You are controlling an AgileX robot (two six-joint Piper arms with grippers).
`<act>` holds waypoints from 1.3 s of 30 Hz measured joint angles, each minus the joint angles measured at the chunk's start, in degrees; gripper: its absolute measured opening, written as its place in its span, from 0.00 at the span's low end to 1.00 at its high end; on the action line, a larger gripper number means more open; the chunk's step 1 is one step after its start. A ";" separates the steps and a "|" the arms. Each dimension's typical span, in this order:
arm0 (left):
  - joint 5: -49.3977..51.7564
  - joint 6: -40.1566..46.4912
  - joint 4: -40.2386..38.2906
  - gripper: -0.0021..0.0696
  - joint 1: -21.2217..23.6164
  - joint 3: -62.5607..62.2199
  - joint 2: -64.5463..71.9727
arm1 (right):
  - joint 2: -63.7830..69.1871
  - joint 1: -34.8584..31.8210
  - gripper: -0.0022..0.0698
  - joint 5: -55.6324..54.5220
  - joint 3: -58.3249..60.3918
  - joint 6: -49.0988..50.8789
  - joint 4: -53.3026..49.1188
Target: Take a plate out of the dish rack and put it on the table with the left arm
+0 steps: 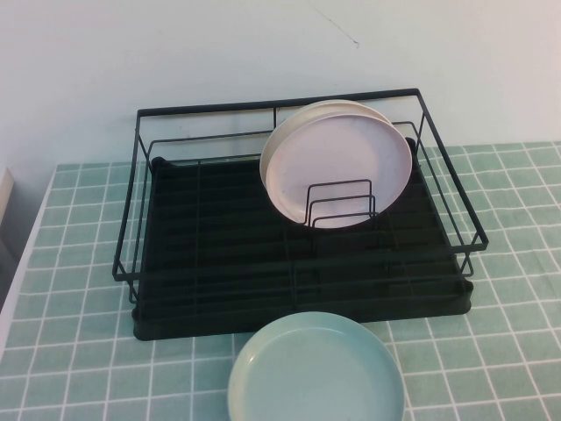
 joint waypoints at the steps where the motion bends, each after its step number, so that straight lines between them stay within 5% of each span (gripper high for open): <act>1: 4.00 0.00 0.00 0.02 0.00 -2.04 1.92 | 0.00 0.00 0.03 0.00 0.00 0.00 0.00; 10: 35.16 -0.11 0.76 0.02 0.00 -8.98 22.91 | 0.00 0.00 0.03 0.00 0.00 0.00 0.00; 18: 29.30 2.39 -5.02 0.02 -0.90 -8.98 35.30 | 0.00 0.00 0.03 0.00 0.00 0.00 0.00; 29: 40.85 23.98 -6.89 0.02 -16.90 -20.94 54.50 | 0.00 0.00 0.03 0.00 0.00 0.00 0.00; 39: 40.39 27.55 -6.57 0.02 -24.96 -37.04 71.75 | 0.00 0.00 0.03 0.00 0.00 0.00 0.00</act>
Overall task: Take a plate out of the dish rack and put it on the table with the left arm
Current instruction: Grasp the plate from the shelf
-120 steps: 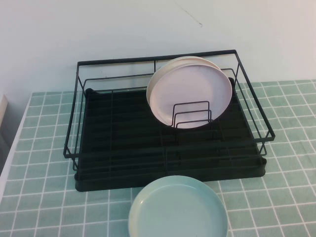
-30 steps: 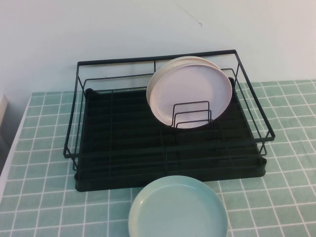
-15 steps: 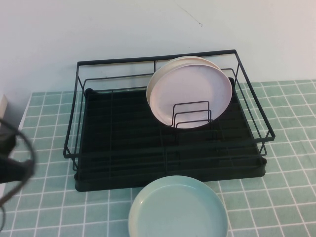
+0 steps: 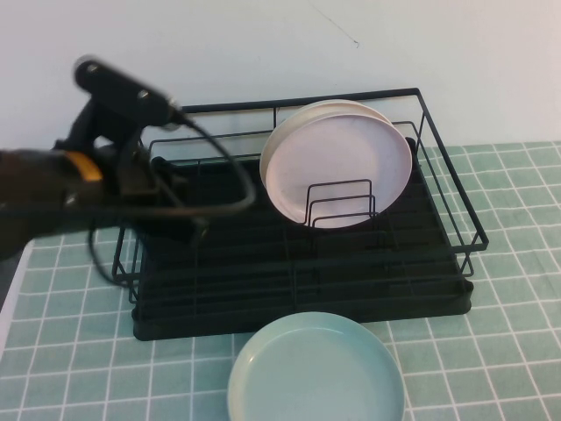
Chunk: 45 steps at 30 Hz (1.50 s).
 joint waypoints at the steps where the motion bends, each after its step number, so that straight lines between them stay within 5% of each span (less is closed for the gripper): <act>1: -0.86 0.00 0.30 0.02 -0.35 -1.20 1.56 | 0.00 0.00 0.03 0.00 0.00 0.00 0.00; 7: -5.12 1.65 6.26 0.12 -3.85 -6.55 10.02 | 0.00 0.00 0.03 0.00 0.00 0.00 0.00; 14: -7.13 2.53 15.59 0.56 -7.60 -11.99 18.22 | 0.00 0.00 0.03 0.00 0.00 0.00 0.00; 16: -7.64 2.53 15.96 0.61 -8.19 -13.33 19.86 | 0.00 0.00 0.03 0.00 0.00 0.00 0.00; 45: -13.52 0.29 17.24 0.62 -9.13 -27.10 33.96 | 0.00 0.00 0.03 0.00 0.00 0.00 0.00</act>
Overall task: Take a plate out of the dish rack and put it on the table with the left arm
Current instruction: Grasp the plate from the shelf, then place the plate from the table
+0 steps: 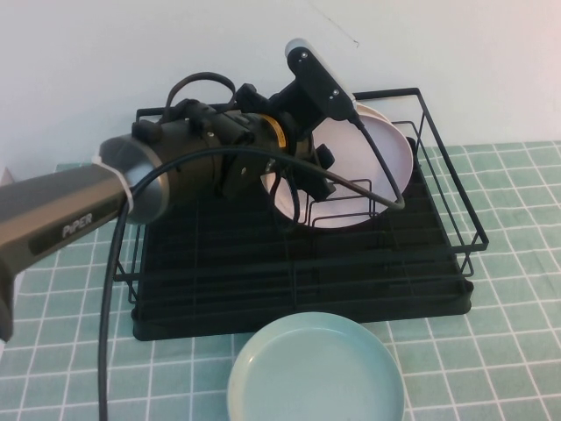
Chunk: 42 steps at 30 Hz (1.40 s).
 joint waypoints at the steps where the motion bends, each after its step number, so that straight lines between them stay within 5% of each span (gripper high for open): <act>1: -0.10 0.00 0.34 0.62 0.00 -0.55 0.62 | 0.00 0.00 0.03 0.00 0.00 0.00 0.00; 10: -0.19 0.00 1.05 0.58 -0.13 -4.46 4.46 | 0.00 0.00 0.03 0.00 0.00 0.00 0.00; 17: 4.44 0.00 3.22 0.15 -0.13 -4.69 4.50 | 0.00 0.00 0.03 0.00 0.00 0.00 0.00; 34: 17.26 -6.00 5.24 0.14 -0.30 -4.69 -13.59 | 0.00 0.00 0.03 0.00 0.00 0.00 0.00; 42: 37.19 -16.47 1.38 0.14 -0.30 -4.87 -23.67 | 0.00 0.00 0.03 0.00 0.00 0.00 0.00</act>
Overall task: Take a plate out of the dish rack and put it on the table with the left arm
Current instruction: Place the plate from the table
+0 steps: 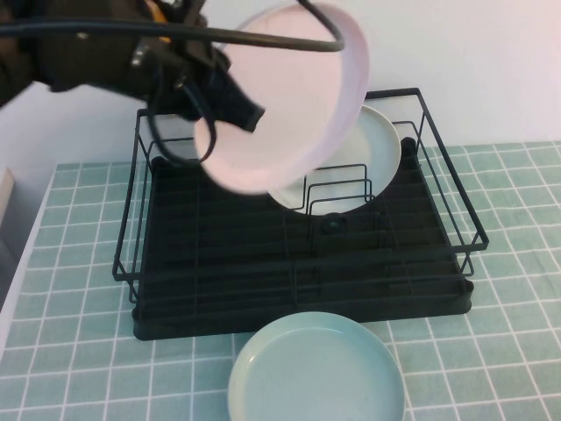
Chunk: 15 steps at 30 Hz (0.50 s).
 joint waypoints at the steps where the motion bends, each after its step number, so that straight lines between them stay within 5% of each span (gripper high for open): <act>1: 3.28 0.39 -1.27 0.14 0.10 0.00 -0.92 | 0.00 0.00 0.03 0.00 0.00 0.00 0.00; 8: 18.58 6.66 -14.51 0.14 0.10 0.00 -5.46 | 0.00 0.00 0.03 0.00 0.00 0.00 0.00; 15: 19.06 9.14 -29.93 0.14 0.10 3.89 -11.31 | 0.00 0.00 0.03 0.00 0.00 0.00 0.00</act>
